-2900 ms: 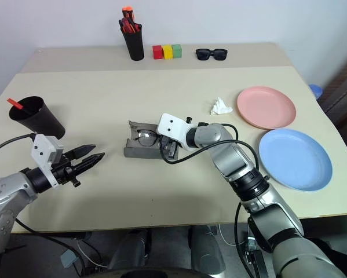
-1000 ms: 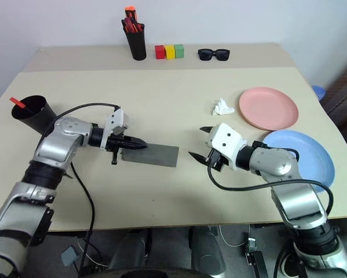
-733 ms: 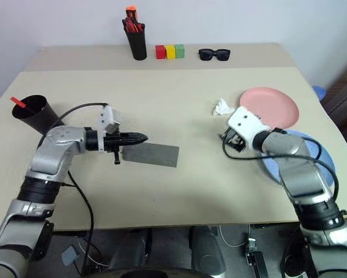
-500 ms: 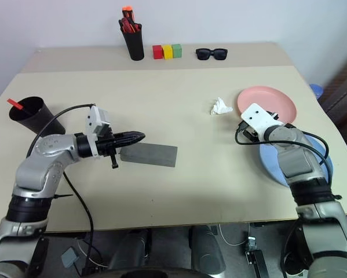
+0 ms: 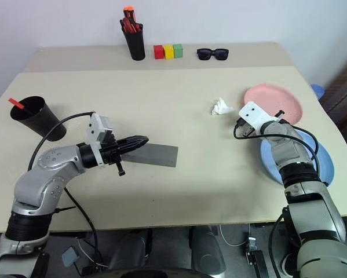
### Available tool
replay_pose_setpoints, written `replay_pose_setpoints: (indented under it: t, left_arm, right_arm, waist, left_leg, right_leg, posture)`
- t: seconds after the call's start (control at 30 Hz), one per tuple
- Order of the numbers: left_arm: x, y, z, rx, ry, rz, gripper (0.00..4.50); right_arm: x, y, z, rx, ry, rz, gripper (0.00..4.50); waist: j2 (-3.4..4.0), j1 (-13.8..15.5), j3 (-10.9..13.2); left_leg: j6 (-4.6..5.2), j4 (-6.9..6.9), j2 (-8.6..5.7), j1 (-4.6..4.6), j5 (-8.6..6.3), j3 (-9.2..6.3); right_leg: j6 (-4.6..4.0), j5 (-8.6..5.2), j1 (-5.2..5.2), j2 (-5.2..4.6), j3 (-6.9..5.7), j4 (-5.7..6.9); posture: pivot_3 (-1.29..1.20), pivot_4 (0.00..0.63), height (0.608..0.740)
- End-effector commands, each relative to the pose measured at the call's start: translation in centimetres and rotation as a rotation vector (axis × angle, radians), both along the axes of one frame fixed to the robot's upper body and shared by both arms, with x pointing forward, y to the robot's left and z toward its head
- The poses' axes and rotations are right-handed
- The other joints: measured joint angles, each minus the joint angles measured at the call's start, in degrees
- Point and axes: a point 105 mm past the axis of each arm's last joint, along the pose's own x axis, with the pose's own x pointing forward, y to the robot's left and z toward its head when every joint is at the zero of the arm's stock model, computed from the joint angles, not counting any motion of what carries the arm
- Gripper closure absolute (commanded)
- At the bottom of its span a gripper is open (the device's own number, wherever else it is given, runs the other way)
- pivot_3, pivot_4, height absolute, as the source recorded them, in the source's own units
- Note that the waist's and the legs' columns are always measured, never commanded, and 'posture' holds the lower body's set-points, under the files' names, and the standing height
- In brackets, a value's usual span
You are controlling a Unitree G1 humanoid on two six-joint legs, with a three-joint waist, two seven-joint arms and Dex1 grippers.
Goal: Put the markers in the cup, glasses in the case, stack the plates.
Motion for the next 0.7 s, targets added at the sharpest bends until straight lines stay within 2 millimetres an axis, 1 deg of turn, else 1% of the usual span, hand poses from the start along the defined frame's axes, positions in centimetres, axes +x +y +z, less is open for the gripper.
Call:
replay_pose_setpoints:
  t: [0.03, 0.07, 0.13, 0.2, 0.27, 0.33, 0.4, 0.43, 0.5, 0.53, 0.57, 0.7]
  left_arm:
    - [0.7, 0.2, 0.3, -0.014, -0.024, 0.012, 4.5]
    - [0.8, 0.1, 0.3, -0.016, -0.025, 0.009, 4.5]
    - [1.1, -0.2, 0.3, -0.014, -0.03, -0.013, 4.5]
    - [1.4, -0.5, 0.4, -0.017, -0.033, -0.043, 4.5]
    - [1.6, -0.9, 0.5, -0.028, -0.027, -0.071, 4.5]
    - [1.8, -1.2, 0.4, -0.034, -0.016, -0.092, 4.5]
    - [1.8, -1.4, -0.1, -0.015, -0.015, -0.117, 4.5]
    - [1.8, -1.5, -0.3, -0.004, -0.015, -0.128, 4.5]
    - [1.9, -1.7, -0.5, 0.005, -0.019, -0.141, 4.5]
    - [2.0, -1.8, -0.5, 0.005, -0.023, -0.145, 4.5]
    - [2.0, -1.9, -0.4, 0.005, -0.029, -0.145, 4.5]
    - [2.2, -1.5, 0.0, 0.002, -0.044, -0.12, 4.5]
  right_arm:
    - [-1.7, 0.4, 5.6, -0.017, -0.165, 0.075, 4.45]
    - [-2.3, 0.4, 6.0, -0.019, -0.174, 0.079, 4.45]
    - [-4.5, -0.2, 7.0, 0.001, -0.175, 0.084, 4.45]
    - [-7.8, -1.1, 7.4, 0.004, -0.134, 0.092, 4.45]
    - [-11.2, -1.8, 7.0, -0.024, -0.057, 0.088, 4.45]
    - [-13.8, -2.0, 6.3, -0.018, 0.023, 0.081, 4.45]
    - [-15.9, -1.8, 5.1, 0.014, 0.11, 0.084, 4.45]
    - [-16.6, -1.7, 4.5, 0.025, 0.145, 0.082, 4.45]
    - [-17.2, -1.5, 3.6, 0.054, 0.184, 0.073, 3.77]
    - [-17.1, -1.4, 3.5, 0.066, 0.186, 0.068, 3.47]
    - [-17.0, -1.3, 3.4, 0.063, 0.184, 0.069, 3.04]
    - [-14.9, 0.8, 4.1, 0.064, 0.123, 0.152, 0.91]
  waist:
    - [0.06, 0.22, 0.02]
    - [0.08, 0.23, 0.03]
    - [0.09, 0.48, 0.03]
    - [0.1, 1.18, 0.02]
    - [0.11, 1.95, 0.01]
    - [0.12, 1.87, 0.0]
    - [0.13, 1.38, -0.01]
    - [0.15, 1.26, -0.02]
    - [0.15, 0.77, -0.02]
    - [0.15, 0.49, -0.02]
    - [0.15, 0.23, -0.02]
    - [0.12, -0.17, -0.01]
  left_leg:
    - [0.0, -0.01, 0.0, 0.0, 0.0, -0.01]
    - [0.0, -0.02, 0.0, -0.02, 0.0, -0.02]
    - [0.0, 0.02, -0.01, -0.03, 0.0, -0.01]
    - [0.0, 0.04, -0.02, -0.06, 0.0, -0.03]
    - [0.01, 0.02, -0.03, -0.05, -0.01, -0.04]
    - [0.05, 0.04, -0.03, -0.05, -0.03, 0.01]
    - [0.05, 0.08, -0.02, 0.0, -0.03, 0.07]
    - [0.05, 0.08, -0.02, 0.01, -0.03, 0.13]
    - [0.05, 0.1, 0.01, 0.1, -0.03, 0.21]
    - [0.05, 0.12, 0.01, 0.11, -0.03, 0.22]
    - [0.04, 0.18, 0.01, 0.11, -0.03, 0.22]
    - [0.04, 0.41, 0.02, 0.05, -0.03, 0.24]
  right_leg:
    - [0.0, 0.0, 0.0, 0.0, 0.0, 0.0]
    - [0.01, -0.01, -0.01, 0.0, -0.01, 0.0]
    - [0.03, -0.01, 0.0, 0.0, 0.0, -0.01]
    - [0.03, -0.01, 0.02, -0.01, -0.02, -0.03]
    - [0.07, -0.04, 0.06, -0.01, -0.03, -0.06]
    - [0.1, -0.08, 0.12, -0.02, -0.06, -0.11]
    - [0.09, -0.08, 0.15, -0.03, -0.03, -0.11]
    - [0.02, -0.1, 0.15, -0.03, 0.01, -0.11]
    - [-0.11, -0.19, 0.18, -0.03, 0.05, -0.1]
    - [-0.1, -0.19, 0.18, -0.03, 0.06, -0.1]
    - [-0.09, -0.19, 0.2, -0.03, 0.06, -0.09]
    - [-0.06, -0.15, 0.22, -0.04, 0.06, -0.07]
  posture:
    - [0.0, 0.15, 0.74]
    - [0.0, 0.15, 0.74]
    - [0.0, 0.15, 0.74]
    - [0.0, 0.15, 0.74]
    - [0.0, 0.15, 0.74]
    - [0.0, 0.15, 0.74]
    - [0.0, 0.15, 0.74]
    - [0.0, 0.15, 0.74]
    - [0.0, 0.15, 0.74]
    - [0.0, 0.15, 0.74]
    - [0.0, 0.15, 0.74]
    - [0.0, 0.15, 0.74]
